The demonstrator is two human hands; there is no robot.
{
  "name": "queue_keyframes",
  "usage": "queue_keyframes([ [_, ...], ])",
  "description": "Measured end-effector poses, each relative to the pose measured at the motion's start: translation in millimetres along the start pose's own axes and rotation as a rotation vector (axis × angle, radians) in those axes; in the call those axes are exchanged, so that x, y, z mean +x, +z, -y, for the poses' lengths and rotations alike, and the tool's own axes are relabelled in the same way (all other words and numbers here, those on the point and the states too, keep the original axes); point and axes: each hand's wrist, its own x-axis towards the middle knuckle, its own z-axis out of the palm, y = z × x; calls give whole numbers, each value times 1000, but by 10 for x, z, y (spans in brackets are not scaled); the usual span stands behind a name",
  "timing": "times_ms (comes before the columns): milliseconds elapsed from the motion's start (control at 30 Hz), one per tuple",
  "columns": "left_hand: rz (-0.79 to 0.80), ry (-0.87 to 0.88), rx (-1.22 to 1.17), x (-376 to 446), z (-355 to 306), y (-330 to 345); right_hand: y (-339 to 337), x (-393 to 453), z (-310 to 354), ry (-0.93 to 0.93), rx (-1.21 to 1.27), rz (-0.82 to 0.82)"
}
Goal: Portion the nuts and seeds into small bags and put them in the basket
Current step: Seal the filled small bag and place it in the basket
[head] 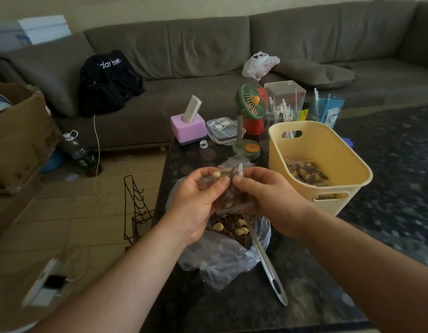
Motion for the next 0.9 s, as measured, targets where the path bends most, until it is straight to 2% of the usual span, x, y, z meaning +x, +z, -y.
queue_keyframes([
  [200,26,13,56,-42,-4,72,9,3,10,-23,33,1],
  [433,54,-8,-16,-40,4,68,30,-8,38,-30,17,-37],
  [567,17,-16,-3,-26,-2,37,16,28,30,-15,-45,-66],
  [700,-26,-7,47,-26,-1,51,31,23,12,9,-87,-19],
  [800,-72,-51,24,-23,-28,60,34,52,-17,-17,-77,-61],
  [900,12,-126,7,-37,-55,48,18,74,-12,-44,-47,-117],
])
